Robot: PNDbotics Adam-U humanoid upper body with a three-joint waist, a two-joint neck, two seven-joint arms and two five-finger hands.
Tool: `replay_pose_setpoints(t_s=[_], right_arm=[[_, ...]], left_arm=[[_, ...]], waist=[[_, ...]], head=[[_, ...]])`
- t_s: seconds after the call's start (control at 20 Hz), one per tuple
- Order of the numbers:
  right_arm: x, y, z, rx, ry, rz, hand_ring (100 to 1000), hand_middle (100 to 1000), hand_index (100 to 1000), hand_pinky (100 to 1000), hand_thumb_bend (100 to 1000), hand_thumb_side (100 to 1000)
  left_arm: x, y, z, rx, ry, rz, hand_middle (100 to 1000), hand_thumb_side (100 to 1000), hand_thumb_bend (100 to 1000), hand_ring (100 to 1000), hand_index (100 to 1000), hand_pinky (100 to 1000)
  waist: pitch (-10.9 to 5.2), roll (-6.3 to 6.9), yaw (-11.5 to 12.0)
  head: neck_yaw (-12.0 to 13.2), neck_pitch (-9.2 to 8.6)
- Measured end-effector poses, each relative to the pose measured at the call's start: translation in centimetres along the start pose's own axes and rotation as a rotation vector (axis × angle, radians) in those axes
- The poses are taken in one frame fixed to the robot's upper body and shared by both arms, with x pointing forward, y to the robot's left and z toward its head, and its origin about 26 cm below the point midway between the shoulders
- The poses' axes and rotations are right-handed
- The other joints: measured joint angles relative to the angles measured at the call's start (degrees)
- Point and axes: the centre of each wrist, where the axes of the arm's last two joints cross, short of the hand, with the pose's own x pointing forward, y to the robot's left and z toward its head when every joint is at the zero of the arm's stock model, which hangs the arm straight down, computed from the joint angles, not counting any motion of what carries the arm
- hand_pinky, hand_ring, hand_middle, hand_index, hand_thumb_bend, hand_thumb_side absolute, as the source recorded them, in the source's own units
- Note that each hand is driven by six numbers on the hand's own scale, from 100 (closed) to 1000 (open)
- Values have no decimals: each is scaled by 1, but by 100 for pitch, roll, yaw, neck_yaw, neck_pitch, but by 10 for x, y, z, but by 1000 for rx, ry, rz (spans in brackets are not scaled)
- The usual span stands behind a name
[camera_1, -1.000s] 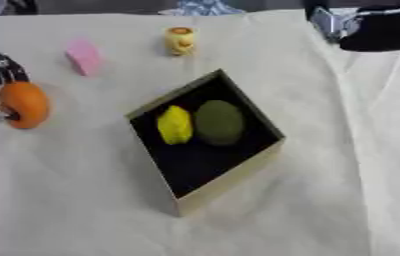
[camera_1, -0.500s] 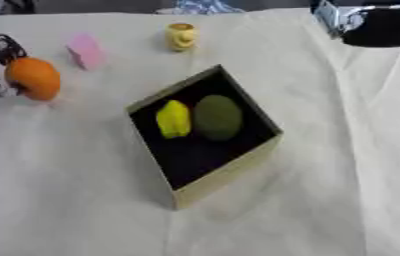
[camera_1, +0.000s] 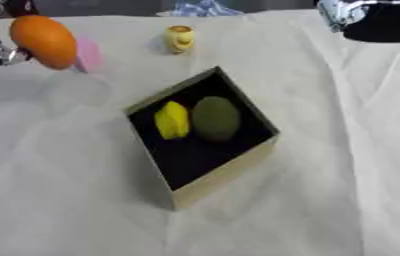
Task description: Pick up objects on the table and place them in the box.
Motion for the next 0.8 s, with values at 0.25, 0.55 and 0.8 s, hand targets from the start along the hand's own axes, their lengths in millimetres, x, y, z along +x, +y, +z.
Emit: replay_pose_setpoints(t_s=[0.25,0.55,0.8], right_arm=[[-4,10,4,-55,33,-119,955,672,753,917,100,555],[-8,26,16,-104,87,-277,965,669,746,924,100,611],[-6,30,22,-143,104,-337,964,666,741,925,100,623]], left_arm=[[60,14,-38,42,-197,-14,593,100,176,641,662,725],[100,9,-70,-1,-310,-7,594,100,176,641,664,724],[116,-4,-90,-67,-329,25,591,100,224,640,663,720]], waist=[[-18,0,-6],[-18,48,-7],[-18,51,-14]], head=[[-1,0],[5,0],[6,1]])
